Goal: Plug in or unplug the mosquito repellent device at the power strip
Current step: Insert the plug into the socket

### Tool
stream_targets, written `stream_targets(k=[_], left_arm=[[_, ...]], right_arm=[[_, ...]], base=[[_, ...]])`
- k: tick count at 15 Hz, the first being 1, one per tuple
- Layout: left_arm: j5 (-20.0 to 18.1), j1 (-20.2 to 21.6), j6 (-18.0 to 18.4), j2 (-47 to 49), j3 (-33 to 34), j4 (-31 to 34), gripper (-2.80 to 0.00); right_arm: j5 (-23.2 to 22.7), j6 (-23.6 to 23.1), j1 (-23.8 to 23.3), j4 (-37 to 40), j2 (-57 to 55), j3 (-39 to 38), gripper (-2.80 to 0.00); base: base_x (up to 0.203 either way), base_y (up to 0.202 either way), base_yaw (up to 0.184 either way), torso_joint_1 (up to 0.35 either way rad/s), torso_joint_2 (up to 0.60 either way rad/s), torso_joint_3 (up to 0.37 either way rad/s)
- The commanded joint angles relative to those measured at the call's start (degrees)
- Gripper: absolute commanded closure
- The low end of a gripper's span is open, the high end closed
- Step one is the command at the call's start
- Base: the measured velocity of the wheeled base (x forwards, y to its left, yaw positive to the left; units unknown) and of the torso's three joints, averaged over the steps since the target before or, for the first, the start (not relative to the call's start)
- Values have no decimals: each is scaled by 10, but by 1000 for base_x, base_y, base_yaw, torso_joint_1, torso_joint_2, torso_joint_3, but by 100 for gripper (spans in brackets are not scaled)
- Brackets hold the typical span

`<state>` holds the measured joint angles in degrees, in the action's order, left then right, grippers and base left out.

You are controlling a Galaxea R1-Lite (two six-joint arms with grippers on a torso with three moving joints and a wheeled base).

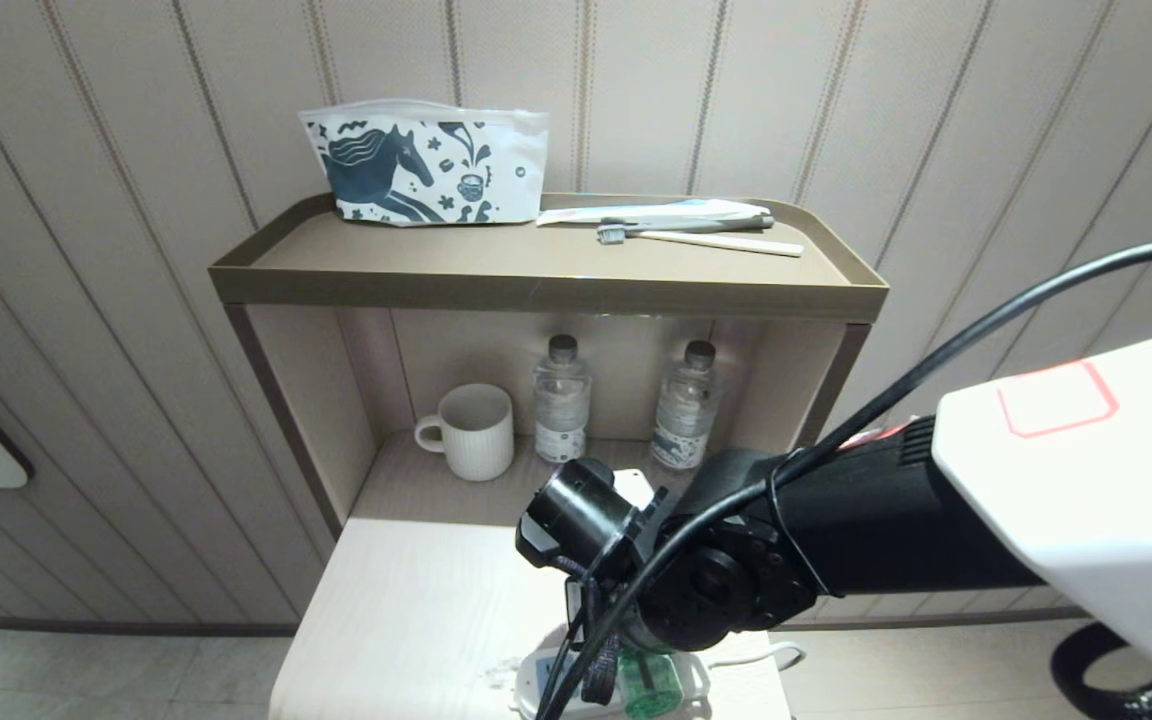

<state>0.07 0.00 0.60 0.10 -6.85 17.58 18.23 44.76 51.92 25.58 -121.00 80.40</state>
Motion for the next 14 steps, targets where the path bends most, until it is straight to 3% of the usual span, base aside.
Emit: stream_targets(k=[1, 14], left_arm=[[0, 0, 0, 1, 0, 1, 0], [0, 0, 0, 1, 0, 1, 0]], right_arm=[[7, 2, 0, -3, -2, -7, 0], [28, 5, 2, -16, 14, -46, 0]], base=[[0, 0, 0, 0, 0, 0], [0, 0, 0, 0, 0, 0]])
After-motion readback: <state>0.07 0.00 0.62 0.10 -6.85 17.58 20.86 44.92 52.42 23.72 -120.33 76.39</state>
